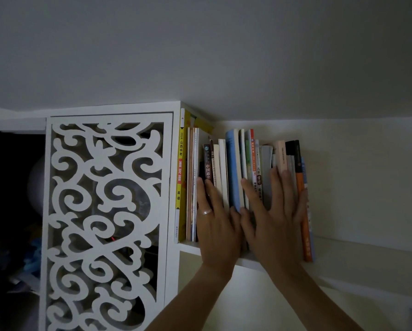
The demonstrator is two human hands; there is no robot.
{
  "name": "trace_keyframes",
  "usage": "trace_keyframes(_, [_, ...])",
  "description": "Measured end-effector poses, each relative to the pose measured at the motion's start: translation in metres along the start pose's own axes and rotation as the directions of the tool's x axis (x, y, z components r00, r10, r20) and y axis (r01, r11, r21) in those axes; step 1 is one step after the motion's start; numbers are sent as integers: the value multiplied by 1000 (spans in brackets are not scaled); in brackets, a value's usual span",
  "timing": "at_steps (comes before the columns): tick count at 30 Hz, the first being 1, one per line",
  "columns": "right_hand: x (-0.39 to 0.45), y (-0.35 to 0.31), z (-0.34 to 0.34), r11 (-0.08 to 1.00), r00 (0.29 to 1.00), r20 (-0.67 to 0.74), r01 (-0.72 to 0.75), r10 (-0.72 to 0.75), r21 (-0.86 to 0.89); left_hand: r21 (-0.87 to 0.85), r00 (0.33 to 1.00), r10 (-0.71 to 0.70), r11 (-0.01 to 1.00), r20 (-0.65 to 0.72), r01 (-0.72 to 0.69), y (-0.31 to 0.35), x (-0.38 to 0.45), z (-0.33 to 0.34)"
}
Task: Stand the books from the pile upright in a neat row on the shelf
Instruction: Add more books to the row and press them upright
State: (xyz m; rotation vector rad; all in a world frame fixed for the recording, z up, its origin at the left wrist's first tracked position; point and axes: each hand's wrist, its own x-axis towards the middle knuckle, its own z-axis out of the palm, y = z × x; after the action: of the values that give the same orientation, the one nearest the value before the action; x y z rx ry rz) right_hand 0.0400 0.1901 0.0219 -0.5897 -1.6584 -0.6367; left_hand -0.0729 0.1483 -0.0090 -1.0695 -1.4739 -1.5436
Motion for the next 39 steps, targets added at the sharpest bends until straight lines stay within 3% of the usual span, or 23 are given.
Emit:
trace_keyframes(6, [0, 0, 3, 1000, 1000, -3, -7, 7, 6, 183, 981, 194, 965, -5, -189, 3, 1, 2])
trace_keyframes(21, [-1, 0, 3, 999, 1000, -12, -6, 6, 40, -163, 998, 4, 987, -66, -15, 9, 6, -13])
trace_keyframes(30, [-1, -3, 1, 1000, 1000, 4, -11, 11, 19, -121, 996, 84, 989, -1, -83, -25, 26, -38])
trace_keyframes(34, [-1, -4, 3, 1000, 1000, 22, -2, 2, -21, 21, 980, 189, 981, 68, -191, -34, 28, -40])
trace_keyframes(39, [-2, -6, 4, 1000, 1000, 4, 11, -11, -4, 63, 976, 169, 982, 139, -179, -30, 27, -42])
